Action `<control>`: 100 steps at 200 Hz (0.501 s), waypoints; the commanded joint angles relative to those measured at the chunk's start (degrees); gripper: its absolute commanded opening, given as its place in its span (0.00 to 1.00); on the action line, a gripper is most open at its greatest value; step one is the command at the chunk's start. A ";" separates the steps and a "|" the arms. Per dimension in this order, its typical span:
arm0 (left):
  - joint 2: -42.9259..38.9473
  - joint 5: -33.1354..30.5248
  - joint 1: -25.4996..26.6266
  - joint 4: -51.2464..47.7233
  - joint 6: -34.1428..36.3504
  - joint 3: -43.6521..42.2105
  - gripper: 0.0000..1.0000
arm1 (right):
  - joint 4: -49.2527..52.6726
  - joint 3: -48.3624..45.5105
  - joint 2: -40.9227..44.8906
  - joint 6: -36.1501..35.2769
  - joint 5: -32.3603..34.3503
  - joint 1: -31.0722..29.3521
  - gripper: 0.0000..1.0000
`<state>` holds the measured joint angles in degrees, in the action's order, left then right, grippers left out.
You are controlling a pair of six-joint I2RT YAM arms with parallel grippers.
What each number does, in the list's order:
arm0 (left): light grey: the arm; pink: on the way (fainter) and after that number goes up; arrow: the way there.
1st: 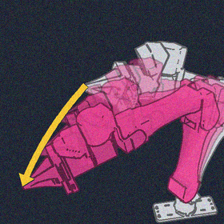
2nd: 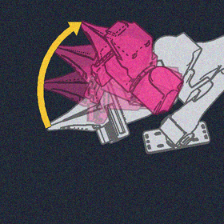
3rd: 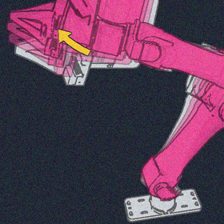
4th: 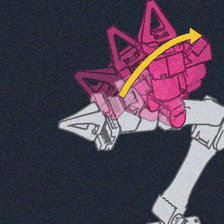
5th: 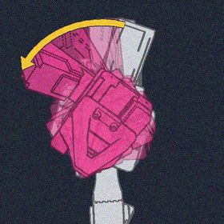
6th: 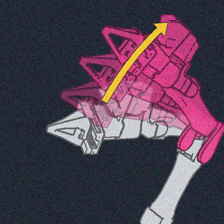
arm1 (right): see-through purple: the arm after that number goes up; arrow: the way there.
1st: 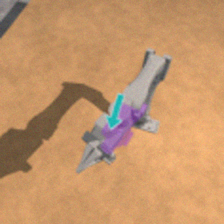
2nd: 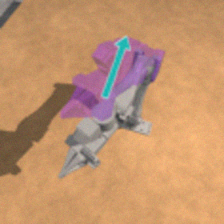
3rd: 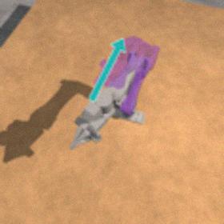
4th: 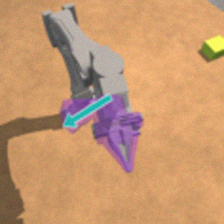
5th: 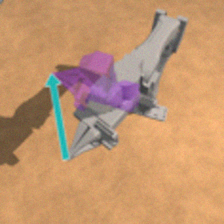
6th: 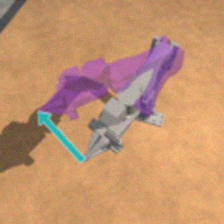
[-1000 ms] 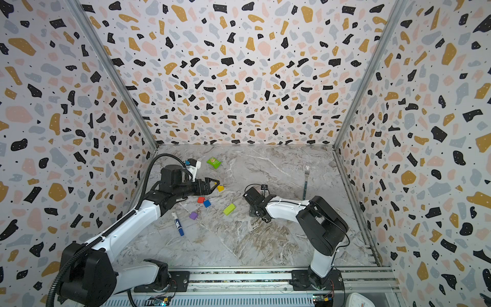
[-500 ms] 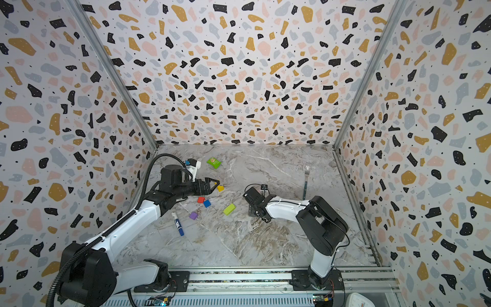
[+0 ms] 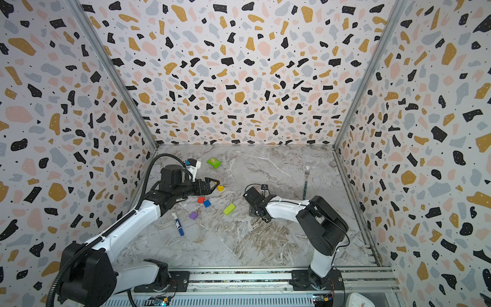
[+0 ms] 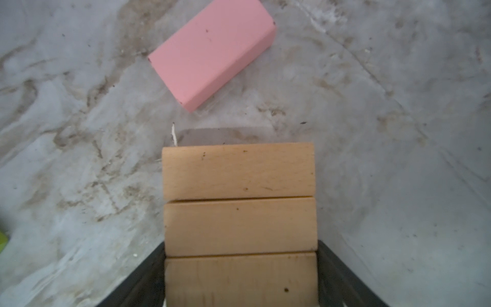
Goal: Build the wood block tower
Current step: 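Lower the held wood bar onto the stacked wood bars with the right gripper, then open the right gripper and lift it off the three-bar stack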
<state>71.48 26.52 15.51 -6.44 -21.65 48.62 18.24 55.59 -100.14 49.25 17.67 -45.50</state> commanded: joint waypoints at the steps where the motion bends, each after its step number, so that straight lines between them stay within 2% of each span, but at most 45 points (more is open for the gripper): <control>1: -0.91 0.46 0.29 0.38 0.86 0.04 1.00 | 2.77 0.39 -0.72 1.36 -0.31 0.41 0.83; 100: -0.80 0.39 0.24 0.42 0.84 0.05 1.00 | 2.72 0.96 -0.94 1.12 -0.36 0.58 0.83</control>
<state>71.48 26.52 15.51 -6.44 -21.65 48.62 18.44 55.72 -100.14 49.28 17.67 -45.36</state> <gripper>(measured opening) 0.999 0.828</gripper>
